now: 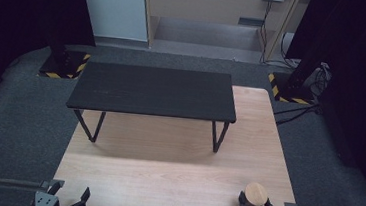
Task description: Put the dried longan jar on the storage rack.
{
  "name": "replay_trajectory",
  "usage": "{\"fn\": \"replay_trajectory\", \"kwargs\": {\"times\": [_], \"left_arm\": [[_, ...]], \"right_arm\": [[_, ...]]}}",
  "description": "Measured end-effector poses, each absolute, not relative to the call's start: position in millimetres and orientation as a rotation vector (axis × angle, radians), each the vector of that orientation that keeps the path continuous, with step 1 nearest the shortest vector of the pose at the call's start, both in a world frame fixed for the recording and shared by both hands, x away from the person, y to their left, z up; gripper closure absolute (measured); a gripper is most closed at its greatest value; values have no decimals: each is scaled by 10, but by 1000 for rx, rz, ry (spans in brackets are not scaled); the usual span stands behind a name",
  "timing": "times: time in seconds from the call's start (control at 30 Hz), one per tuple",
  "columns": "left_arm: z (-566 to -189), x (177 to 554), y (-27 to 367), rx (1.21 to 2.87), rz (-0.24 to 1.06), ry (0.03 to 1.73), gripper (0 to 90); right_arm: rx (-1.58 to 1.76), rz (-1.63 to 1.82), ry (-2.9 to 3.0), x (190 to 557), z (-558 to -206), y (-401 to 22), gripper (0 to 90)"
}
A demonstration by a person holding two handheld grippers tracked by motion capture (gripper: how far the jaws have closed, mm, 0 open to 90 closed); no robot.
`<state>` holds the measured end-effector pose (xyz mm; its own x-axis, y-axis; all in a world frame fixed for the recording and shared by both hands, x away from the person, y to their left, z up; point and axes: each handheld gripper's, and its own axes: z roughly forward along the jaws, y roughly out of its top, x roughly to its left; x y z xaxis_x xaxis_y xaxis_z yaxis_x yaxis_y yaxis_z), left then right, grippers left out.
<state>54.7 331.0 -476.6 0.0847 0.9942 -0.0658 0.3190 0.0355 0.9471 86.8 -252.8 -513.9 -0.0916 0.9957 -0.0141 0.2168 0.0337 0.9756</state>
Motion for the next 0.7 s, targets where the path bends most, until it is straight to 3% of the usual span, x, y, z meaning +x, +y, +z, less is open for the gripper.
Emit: {"fn": "replay_trajectory", "kwargs": {"times": [0.2,0.7], "left_arm": [[-4755,547,3310,1438,930,1390,10],[-4741,547,3298,1448,907,1371,11]], "right_arm": [[1305,1185,1449,822,-4987,-2527,260],[1161,1355,1521,1054,-3962,-2343,260]]}}
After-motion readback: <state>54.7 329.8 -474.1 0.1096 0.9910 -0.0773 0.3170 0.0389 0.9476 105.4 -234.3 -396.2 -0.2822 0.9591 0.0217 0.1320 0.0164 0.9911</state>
